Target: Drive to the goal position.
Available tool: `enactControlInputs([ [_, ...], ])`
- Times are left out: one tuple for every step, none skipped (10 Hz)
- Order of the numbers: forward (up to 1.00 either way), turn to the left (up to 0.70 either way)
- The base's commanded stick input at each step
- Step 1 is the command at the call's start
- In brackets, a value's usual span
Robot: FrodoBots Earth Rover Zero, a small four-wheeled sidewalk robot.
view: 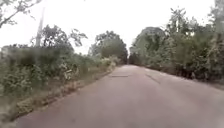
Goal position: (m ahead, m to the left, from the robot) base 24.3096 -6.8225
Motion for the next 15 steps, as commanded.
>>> enactControlInputs([
  [1.0, 0.0],
  [1.0, 0.0],
  [1.0, 0.0],
  [1.0, 0.0],
  [1.0, -0.07],
  [1.0, -0.29],
  [1.0, -0.4],
  [1.0, -0.4],
  [1.0, -0.4],
  [1.0, -0.4],
  [1.0, -0.4],
  [1.0, -0.4],
  [1.0, -0.4],
  [1.0, -0.4],
  [1.0, -0.4],
])
